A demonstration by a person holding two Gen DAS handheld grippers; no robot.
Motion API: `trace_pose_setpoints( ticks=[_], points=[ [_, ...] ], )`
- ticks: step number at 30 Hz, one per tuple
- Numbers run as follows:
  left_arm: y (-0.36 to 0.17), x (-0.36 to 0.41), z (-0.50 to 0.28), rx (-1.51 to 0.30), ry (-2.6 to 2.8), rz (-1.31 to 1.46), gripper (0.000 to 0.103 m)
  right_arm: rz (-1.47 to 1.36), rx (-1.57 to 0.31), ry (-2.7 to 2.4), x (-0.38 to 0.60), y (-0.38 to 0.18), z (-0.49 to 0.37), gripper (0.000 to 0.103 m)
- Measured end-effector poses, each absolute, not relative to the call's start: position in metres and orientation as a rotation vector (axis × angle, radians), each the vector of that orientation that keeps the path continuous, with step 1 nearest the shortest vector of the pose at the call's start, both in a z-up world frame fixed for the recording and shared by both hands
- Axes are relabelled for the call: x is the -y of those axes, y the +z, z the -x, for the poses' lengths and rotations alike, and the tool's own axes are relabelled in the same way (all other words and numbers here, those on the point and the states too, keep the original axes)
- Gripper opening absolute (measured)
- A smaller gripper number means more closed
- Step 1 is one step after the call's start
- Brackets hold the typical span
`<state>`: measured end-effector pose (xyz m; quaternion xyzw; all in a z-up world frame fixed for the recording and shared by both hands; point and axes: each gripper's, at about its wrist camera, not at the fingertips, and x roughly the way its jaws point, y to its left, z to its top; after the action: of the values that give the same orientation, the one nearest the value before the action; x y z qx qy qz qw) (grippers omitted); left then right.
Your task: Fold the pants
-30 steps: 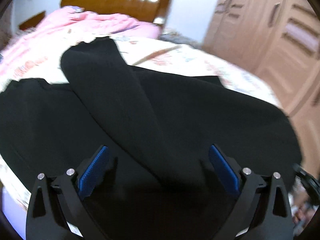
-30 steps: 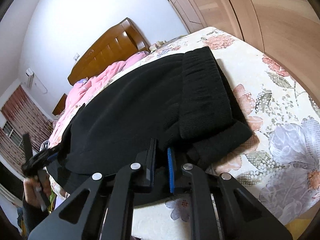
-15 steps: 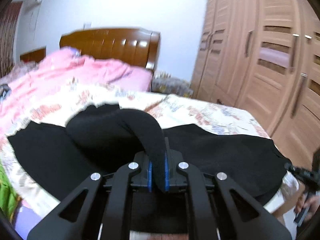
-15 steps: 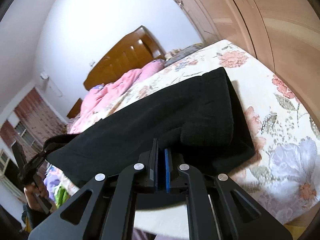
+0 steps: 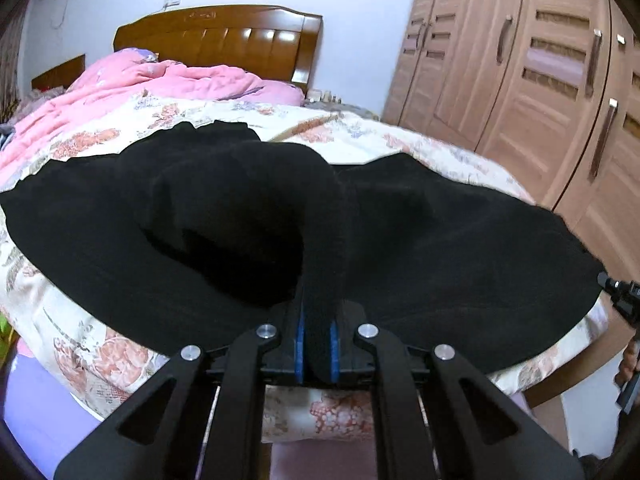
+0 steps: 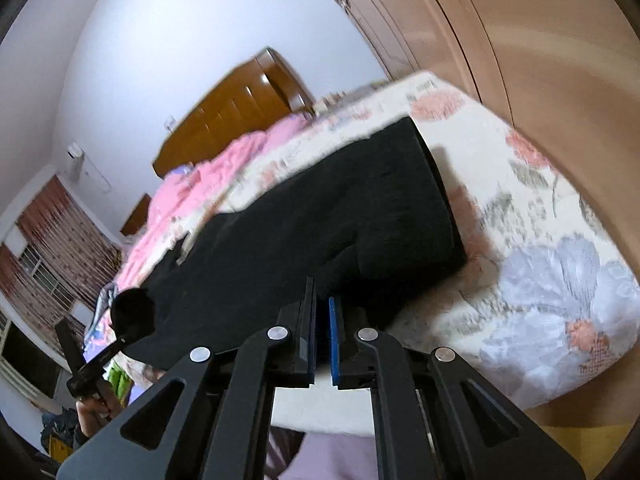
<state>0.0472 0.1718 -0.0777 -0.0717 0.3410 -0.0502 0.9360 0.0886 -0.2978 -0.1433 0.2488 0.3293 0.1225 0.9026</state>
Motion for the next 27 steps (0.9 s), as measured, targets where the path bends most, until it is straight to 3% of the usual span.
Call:
trace_pose_setpoints(
  ticks=[4,11,15,20,23,25,27],
  points=[
    [-0.092,-0.171,-0.047,-0.715,-0.085,0.144,0.01,-0.543,-0.758,0.229,0.296,-0.177,-0.095,0.006],
    [-0.08,-0.175,-0.042,-0.66,-0.086,0.176,0.009,-0.509,-0.681,0.258,0.293,-0.154,-0.091,0.006],
    [-0.064,-0.171,-0.039,-0.602,-0.062,0.133,0.009,-0.514,-0.719,0.259,0.297,-0.167,-0.1,0.006],
    [-0.09,-0.166,-0.043,-0.673,-0.036,0.075,0.01,-0.571,-0.733,0.262,0.304,-0.182,-0.1,0.006],
    [-0.091,-0.168,-0.037,-0.66,-0.052,0.068,0.025,-0.518,-0.741,0.255,0.298,-0.171,-0.1,0.011],
    [-0.083,-0.176,-0.031,-0.642,-0.001,0.082,0.06,-0.499,-0.773,0.236,0.298,-0.166,-0.096,0.018],
    [-0.062,-0.188,-0.016,-0.555,0.072,0.091,0.076,-0.454,-0.78,0.192,0.299,-0.158,-0.088,0.034]
  ],
)
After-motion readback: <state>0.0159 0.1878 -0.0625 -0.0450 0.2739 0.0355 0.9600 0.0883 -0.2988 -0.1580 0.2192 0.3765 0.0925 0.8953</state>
